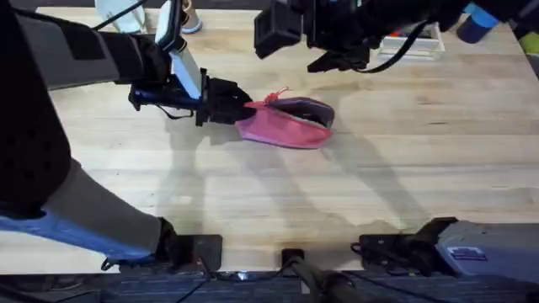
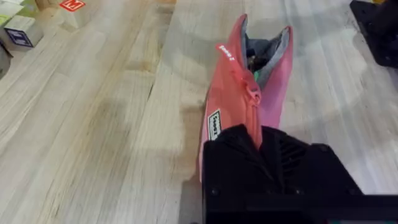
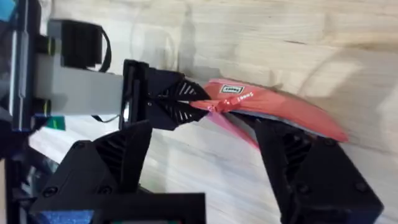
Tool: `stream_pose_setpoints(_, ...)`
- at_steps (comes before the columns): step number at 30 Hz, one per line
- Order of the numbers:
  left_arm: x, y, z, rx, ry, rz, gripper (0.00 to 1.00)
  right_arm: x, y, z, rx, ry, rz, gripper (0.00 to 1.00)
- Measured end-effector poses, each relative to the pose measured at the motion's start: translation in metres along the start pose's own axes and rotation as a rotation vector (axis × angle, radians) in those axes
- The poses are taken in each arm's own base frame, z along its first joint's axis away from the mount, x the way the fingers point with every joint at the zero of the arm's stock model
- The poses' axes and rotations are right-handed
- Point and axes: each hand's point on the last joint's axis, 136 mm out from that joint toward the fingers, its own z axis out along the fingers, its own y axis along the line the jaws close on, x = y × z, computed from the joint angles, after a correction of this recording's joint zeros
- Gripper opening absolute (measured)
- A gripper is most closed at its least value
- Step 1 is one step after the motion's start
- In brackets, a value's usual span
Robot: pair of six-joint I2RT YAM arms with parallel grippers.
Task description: Unzip the bag, pick up the pens from the table one at a time and place them inside, then zip the bag closed.
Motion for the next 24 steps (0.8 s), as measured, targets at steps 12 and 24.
stream_pose_setpoints(12, 0.0, 0.0, 0.0, 0.0, 0.0, 0.0, 0.043, 0.004, -0.009, 0.0, 0.05, 0.007, 0.099, 0.996)
stream_pose_setpoints(24, 0.0, 0.0, 0.0, 0.0, 0.0, 0.0, 0.042, 0.029, -0.017, 0.057, 0.123, 0.151, -0.025, 0.995)
